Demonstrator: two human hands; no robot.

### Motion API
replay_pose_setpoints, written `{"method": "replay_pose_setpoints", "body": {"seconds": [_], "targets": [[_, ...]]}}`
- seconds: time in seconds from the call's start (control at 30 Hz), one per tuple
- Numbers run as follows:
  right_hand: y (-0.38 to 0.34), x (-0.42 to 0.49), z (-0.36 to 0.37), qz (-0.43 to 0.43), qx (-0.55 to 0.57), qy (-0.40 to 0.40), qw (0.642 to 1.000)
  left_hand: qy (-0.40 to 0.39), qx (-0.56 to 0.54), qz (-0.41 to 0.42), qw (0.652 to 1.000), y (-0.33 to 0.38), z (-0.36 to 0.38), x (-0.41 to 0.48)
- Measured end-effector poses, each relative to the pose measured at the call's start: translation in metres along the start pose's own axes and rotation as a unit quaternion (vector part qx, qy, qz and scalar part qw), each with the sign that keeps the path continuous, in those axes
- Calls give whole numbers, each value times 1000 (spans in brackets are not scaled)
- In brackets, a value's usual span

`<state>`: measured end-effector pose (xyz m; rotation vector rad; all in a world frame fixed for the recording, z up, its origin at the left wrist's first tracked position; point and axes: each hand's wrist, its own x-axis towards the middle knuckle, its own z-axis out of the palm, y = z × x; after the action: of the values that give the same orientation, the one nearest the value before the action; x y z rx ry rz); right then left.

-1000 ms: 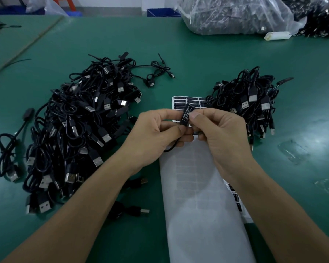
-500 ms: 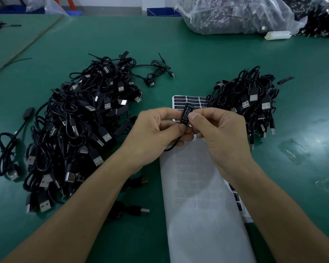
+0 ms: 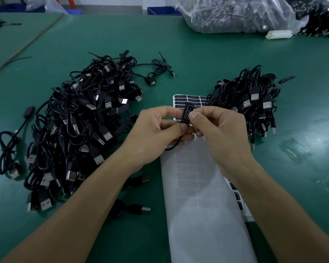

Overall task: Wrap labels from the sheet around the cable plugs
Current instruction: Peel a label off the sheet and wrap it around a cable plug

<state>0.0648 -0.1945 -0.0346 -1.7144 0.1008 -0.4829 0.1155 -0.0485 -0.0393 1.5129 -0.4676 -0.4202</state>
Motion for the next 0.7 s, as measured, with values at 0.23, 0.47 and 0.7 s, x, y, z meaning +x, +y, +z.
{"method": "replay_pose_setpoints", "body": {"seconds": [0.23, 0.47, 0.7], "targets": [[2, 1, 0, -6, -15, 0, 1000, -5, -15, -4, 1000, 0, 0, -1], [2, -1, 0, -2, -13, 6, 1000, -6, -8, -4, 1000, 0, 0, -1], [2, -1, 2, 2, -16, 13, 1000, -4, -8, -4, 1000, -1, 0, -1]]}}
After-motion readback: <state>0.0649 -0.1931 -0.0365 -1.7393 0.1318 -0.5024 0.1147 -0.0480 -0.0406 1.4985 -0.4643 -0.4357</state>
